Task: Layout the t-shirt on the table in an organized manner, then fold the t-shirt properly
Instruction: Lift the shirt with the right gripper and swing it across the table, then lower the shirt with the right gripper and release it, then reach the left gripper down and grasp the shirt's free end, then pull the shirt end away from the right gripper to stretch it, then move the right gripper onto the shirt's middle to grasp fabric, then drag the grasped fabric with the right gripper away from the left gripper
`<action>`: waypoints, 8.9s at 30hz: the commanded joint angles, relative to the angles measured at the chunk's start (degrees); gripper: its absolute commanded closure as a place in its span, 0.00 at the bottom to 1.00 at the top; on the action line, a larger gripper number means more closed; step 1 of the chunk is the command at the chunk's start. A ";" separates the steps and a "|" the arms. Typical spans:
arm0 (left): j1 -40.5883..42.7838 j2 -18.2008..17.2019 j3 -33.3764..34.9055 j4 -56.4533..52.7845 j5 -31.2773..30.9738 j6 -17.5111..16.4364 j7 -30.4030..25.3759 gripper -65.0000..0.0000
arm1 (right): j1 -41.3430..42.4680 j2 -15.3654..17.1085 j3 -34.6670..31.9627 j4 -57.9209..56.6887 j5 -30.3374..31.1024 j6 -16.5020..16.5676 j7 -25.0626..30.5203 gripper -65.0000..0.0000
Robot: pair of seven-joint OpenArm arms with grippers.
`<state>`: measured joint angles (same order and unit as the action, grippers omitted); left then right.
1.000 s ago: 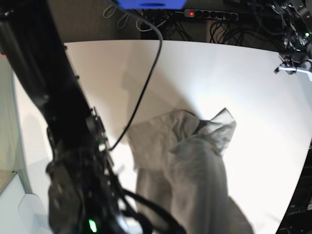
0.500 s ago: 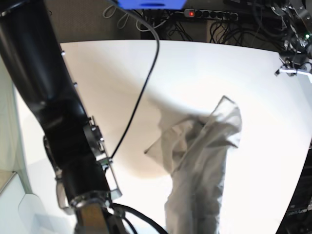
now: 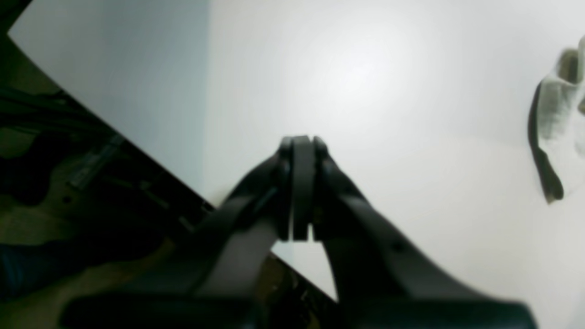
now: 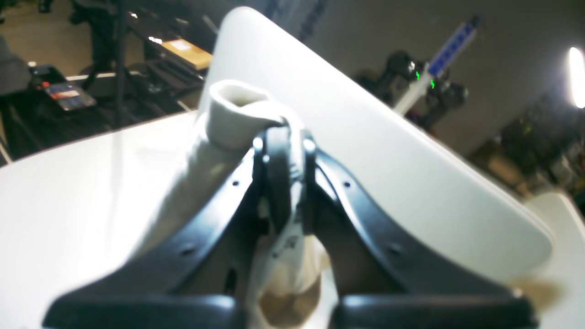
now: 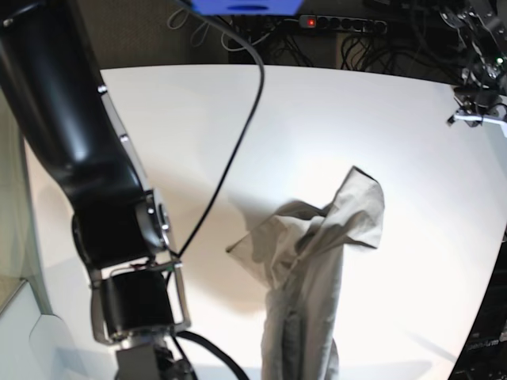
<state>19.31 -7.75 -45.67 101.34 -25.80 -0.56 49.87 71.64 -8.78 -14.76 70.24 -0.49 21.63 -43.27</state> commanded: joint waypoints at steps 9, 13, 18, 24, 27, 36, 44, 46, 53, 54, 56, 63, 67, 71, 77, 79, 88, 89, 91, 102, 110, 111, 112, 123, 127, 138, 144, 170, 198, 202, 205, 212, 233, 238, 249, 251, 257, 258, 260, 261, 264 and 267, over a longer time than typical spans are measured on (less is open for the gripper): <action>-0.72 -0.82 0.00 1.03 -0.35 0.25 -1.21 0.99 | 3.16 3.37 1.27 21.59 0.10 -1.98 -6.89 1.00; -0.72 -0.82 0.09 1.03 -0.44 0.25 -1.21 0.99 | -3.72 7.33 1.27 28.80 0.10 -1.98 -6.98 1.00; -0.72 -0.82 0.09 0.77 -0.44 0.25 -1.21 0.99 | -16.30 11.46 1.45 36.09 0.10 -1.89 -6.45 1.00; -0.89 -0.82 0.18 0.95 -0.44 0.25 -1.21 0.99 | -30.36 14.89 1.80 42.60 0.10 -1.89 -6.27 1.00; -1.16 -0.82 0.18 1.03 -0.44 0.25 -1.21 0.99 | -36.16 16.82 2.59 44.18 0.10 -1.89 -6.27 1.00; -1.16 -0.82 0.18 1.03 -0.44 0.25 -1.21 0.99 | -49.53 17.17 11.64 44.62 0.10 -1.89 -1.61 1.00; -1.95 -0.82 0.00 1.03 -2.90 0.25 -1.21 0.99 | -61.66 17.17 19.03 45.85 0.10 -1.72 4.10 1.00; -1.95 -0.82 -0.09 1.03 -4.92 0.25 -1.21 0.99 | -64.12 17.17 20.61 45.85 0.10 -1.72 6.30 1.00; -2.30 -0.91 0.18 1.03 -9.32 0.25 -1.21 0.99 | -73.00 14.01 30.81 45.76 0.27 -2.07 14.65 1.00; -2.39 -0.91 0.18 1.03 -9.32 0.25 -1.21 0.99 | -73.70 12.69 32.65 45.76 0.27 -2.07 15.00 1.00; -2.56 -0.91 0.18 1.03 -9.32 0.25 -1.21 0.99 | -74.58 10.31 36.26 45.76 0.27 -1.89 15.71 1.00; -3.53 -0.91 0.18 1.03 -9.32 0.25 -1.21 0.99 | -77.83 8.73 39.34 45.76 0.36 -1.80 15.53 0.93; -3.53 -0.82 0.18 1.03 -9.32 0.25 -1.21 0.99 | -79.77 7.76 39.42 45.85 0.36 -1.89 15.53 0.74; -3.27 -0.21 0.18 1.03 -9.32 0.25 -1.21 0.99 | -78.98 5.65 43.73 45.76 0.36 -1.89 15.35 0.51; -3.00 2.25 0.09 1.03 -9.32 0.25 -1.21 0.99 | -75.64 2.23 51.38 45.50 0.45 -1.19 15.18 0.42; -2.83 3.84 0.09 1.03 -9.32 0.25 -1.12 0.99 | -75.72 2.31 51.38 45.41 0.45 2.06 15.18 0.42; -3.18 6.12 4.75 2.18 -9.23 0.25 -1.12 0.87 | -76.78 2.31 51.29 45.32 0.45 12.09 15.09 0.42; -3.27 6.12 6.24 2.88 -9.23 0.25 -1.12 0.81 | -76.78 2.31 51.29 45.32 0.45 12.26 15.09 0.42; -4.50 6.03 9.85 4.37 -9.23 0.25 -1.12 0.65 | -76.78 2.31 51.29 45.32 0.45 12.53 15.09 0.42; -25.51 4.45 21.80 -16.20 -8.70 0.34 -1.73 0.45 | -76.87 1.96 51.29 45.41 0.18 12.53 15.09 0.42; -32.98 3.13 29.54 -30.17 -8.70 0.34 -6.22 0.62 | -78.54 1.87 51.47 45.76 0.10 12.44 15.09 0.42; -32.89 2.96 31.82 -30.17 -8.70 0.43 -7.80 0.62 | -78.80 1.87 51.47 45.76 0.10 12.44 15.09 0.42; -32.63 2.96 34.02 -30.17 -8.70 0.78 -9.12 0.62 | -78.89 1.87 51.47 45.76 0.10 12.44 15.09 0.42; -29.82 4.89 39.91 -30.53 -8.70 1.22 -12.55 0.62 | -80.03 3.98 51.47 45.76 0.10 12.61 15.18 0.42; -29.20 4.89 39.91 -30.17 -8.70 5.96 -12.55 0.62 | -80.03 4.34 51.64 45.76 0.10 12.70 15.18 0.42; -29.64 5.33 39.91 -30.17 -8.79 12.21 -12.55 0.53 | -80.12 4.34 51.56 45.76 0.10 12.70 15.18 0.42; -30.70 5.42 39.91 -30.88 -8.79 12.21 -12.64 0.53 | -80.03 4.34 51.47 45.67 0.10 12.70 15.18 0.42; -27.00 2.08 34.73 -19.89 -9.23 12.21 -5.34 0.99 | -79.42 6.62 51.47 45.50 0.10 12.70 15.18 0.42; -19.27 -17.35 12.75 -2.48 -8.79 11.77 7.23 0.99 | -79.94 8.73 29.58 45.85 0.18 12.70 4.80 0.42; -16.19 -16.38 12.75 -2.57 -8.79 11.77 6.79 0.99 | -78.10 12.60 20.08 45.59 0.18 12.70 -0.38 0.42; -14.52 -15.59 12.57 -2.57 -8.70 11.77 6.79 0.99 | -73.70 14.53 14.02 45.32 0.18 12.70 -4.16 0.42; -11.00 -15.24 12.75 -2.57 -8.70 11.77 6.70 0.99 | -61.66 14.53 3.20 40.58 0.18 12.70 -11.72 0.41; -9.86 -12.16 12.75 -2.57 -8.70 11.77 6.79 0.99 | -56.47 8.73 -7.52 13.59 0.10 12.44 4.89 0.42; -9.95 -12.16 12.75 -2.57 -8.70 11.77 6.79 0.99 | -54.98 8.64 -7.52 9.19 0.10 12.44 9.20 0.42; -9.68 -12.16 12.75 -2.57 -8.70 11.77 6.79 0.99 | -52.95 6.80 -7.52 0.75 0.10 12.44 14.74 0.43; -9.68 -12.16 12.75 -2.57 -8.70 11.77 6.79 0.99 | -52.87 6.80 -7.61 -1.01 0.10 12.44 16.32 0.48; -9.86 -12.60 12.40 -2.57 -8.70 11.77 6.79 0.99 | -47.33 7.85 -5.32 -6.19 0.01 12.35 18.69 1.00; -9.86 -12.69 12.40 -2.57 -8.70 11.77 6.79 0.99 | -45.66 8.73 -3.48 -7.07 0.01 12.00 18.69 1.00; -9.60 -12.87 12.22 -2.48 -8.70 11.77 6.79 0.99 | -42.32 10.05 0.74 -8.22 0.01 9.54 19.05 0.98; -9.51 -13.39 11.69 -2.39 -8.70 11.77 6.79 0.99 | -40.21 11.19 2.94 -8.83 0.01 7.87 19.22 0.98; -9.51 -13.39 9.76 -1.69 -9.14 11.77 7.14 0.99 | -34.93 14.09 7.60 -10.50 0.01 5.93 19.22 1.00; -9.86 -13.39 8.53 -0.99 -9.23 11.77 7.14 0.99 | -28.87 16.56 12.17 -12.79 0.10 5.85 20.28 1.00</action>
<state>10.00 -20.14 -36.77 99.09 -34.46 10.90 57.74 40.73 8.27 -2.37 56.38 -1.30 28.38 -24.91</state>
